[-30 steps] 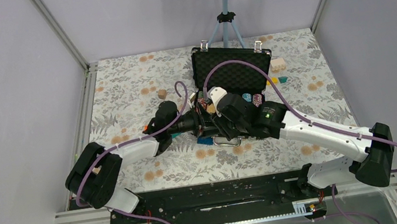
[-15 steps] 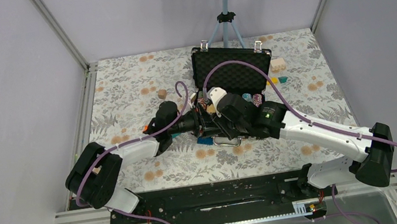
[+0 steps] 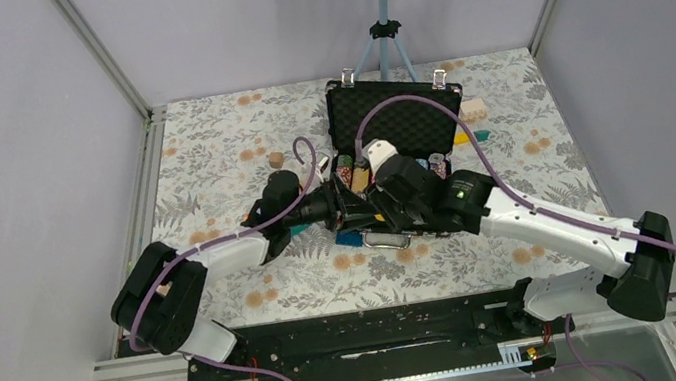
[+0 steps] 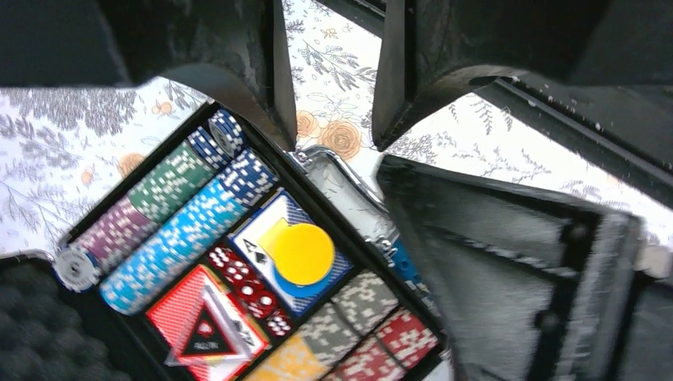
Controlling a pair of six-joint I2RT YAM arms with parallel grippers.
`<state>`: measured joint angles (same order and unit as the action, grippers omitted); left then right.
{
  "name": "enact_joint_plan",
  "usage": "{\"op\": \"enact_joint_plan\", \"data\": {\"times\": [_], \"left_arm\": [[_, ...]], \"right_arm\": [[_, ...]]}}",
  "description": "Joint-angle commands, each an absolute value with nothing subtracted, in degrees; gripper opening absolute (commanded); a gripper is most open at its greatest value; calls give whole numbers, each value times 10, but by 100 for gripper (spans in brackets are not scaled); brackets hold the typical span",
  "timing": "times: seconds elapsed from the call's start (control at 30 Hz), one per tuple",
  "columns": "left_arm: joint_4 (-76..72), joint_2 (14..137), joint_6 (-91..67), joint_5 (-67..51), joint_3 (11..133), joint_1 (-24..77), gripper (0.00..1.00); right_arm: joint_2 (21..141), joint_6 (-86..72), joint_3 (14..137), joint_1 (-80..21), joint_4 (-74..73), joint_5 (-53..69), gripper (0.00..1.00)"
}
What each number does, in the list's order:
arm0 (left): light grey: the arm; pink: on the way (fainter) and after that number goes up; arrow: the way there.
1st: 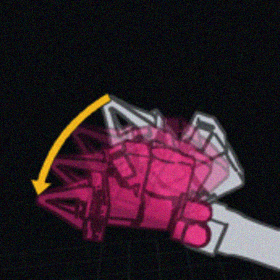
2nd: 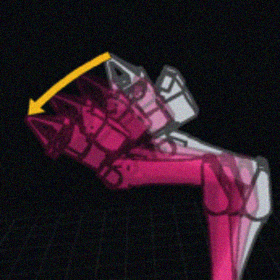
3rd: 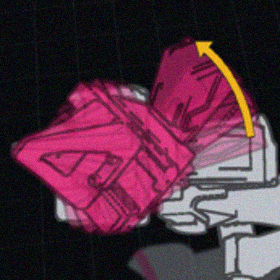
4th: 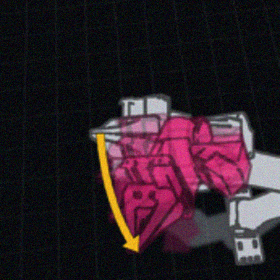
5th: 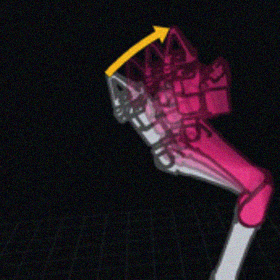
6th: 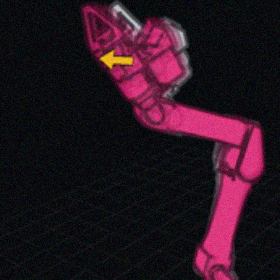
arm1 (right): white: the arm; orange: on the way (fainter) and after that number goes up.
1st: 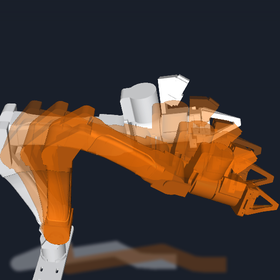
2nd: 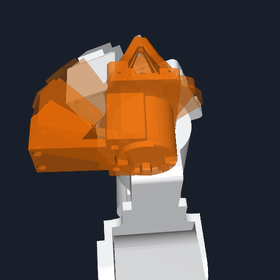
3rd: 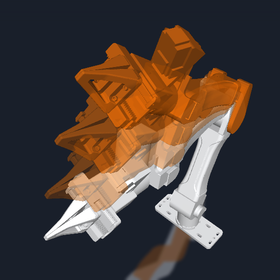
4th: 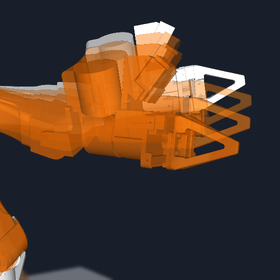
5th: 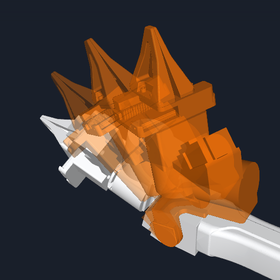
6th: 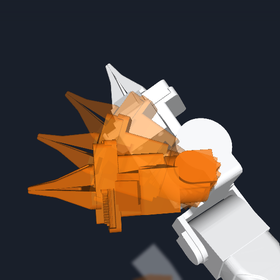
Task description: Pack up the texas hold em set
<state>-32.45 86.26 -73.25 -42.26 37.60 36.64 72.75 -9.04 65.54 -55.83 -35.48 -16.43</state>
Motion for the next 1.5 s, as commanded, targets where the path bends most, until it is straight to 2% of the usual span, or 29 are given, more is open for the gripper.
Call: {"op": "enact_joint_plan", "data": {"times": [0.0, 0.17, 0.37, 0.5, 0.8, 1.47], "left_arm": [[-310, 837, -696, -427, 398, 356, 44], [-205, 793, -629, -412, 417, 340, 49], [3, 730, -474, -352, 480, 315, 62], [84, 698, -415, -329, 506, 292, 64], [127, 669, -375, -339, 491, 238, 64], [156, 652, -342, -330, 489, 218, 64]], "right_arm": [[676, -154, 636, -515, -327, -227, 49], [656, -261, 580, -391, -316, -240, 56], [647, -384, 466, -246, -166, -105, 55], [684, -446, 427, -191, -55, -32, 54], [786, -482, 453, -139, 34, -41, 54], [878, -459, 504, -86, 33, -38, 51]]}}
